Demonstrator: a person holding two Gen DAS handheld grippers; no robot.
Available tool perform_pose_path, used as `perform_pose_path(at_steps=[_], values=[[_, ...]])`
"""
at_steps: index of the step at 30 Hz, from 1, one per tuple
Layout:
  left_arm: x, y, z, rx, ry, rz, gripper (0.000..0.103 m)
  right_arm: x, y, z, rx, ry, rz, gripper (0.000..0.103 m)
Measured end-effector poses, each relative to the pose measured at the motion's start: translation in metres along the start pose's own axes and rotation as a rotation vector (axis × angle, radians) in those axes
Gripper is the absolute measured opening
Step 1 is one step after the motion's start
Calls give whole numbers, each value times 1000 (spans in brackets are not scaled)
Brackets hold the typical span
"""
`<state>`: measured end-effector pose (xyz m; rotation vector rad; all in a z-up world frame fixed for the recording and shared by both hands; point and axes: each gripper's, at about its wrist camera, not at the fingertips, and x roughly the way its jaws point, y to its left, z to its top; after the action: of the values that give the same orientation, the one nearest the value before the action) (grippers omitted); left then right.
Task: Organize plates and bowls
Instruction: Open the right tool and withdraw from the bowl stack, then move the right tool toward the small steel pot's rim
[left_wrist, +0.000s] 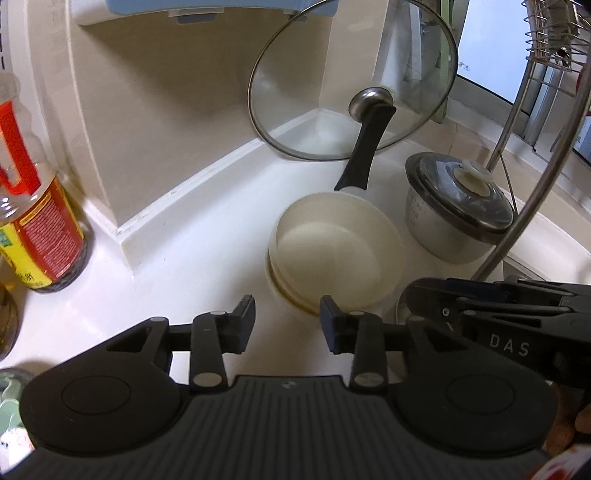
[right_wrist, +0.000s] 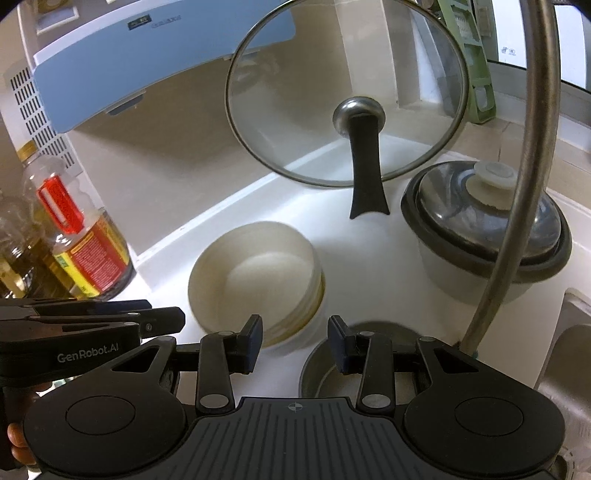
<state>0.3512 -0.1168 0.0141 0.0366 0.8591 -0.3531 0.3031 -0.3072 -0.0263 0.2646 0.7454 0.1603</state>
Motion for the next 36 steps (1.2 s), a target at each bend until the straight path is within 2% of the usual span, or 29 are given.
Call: perform_pose_path(at_steps=[8,18,36], values=[[-15,0,-22,-11,25,9,37,-13,4,-19,-3,37,7,42],[-35,-6,-47,-19,38,15,39,-33,7,-45,-5,65,11,56],[-48,-25,-82,-12,87,12,39,-54,1,-81,4,127,-10,60]])
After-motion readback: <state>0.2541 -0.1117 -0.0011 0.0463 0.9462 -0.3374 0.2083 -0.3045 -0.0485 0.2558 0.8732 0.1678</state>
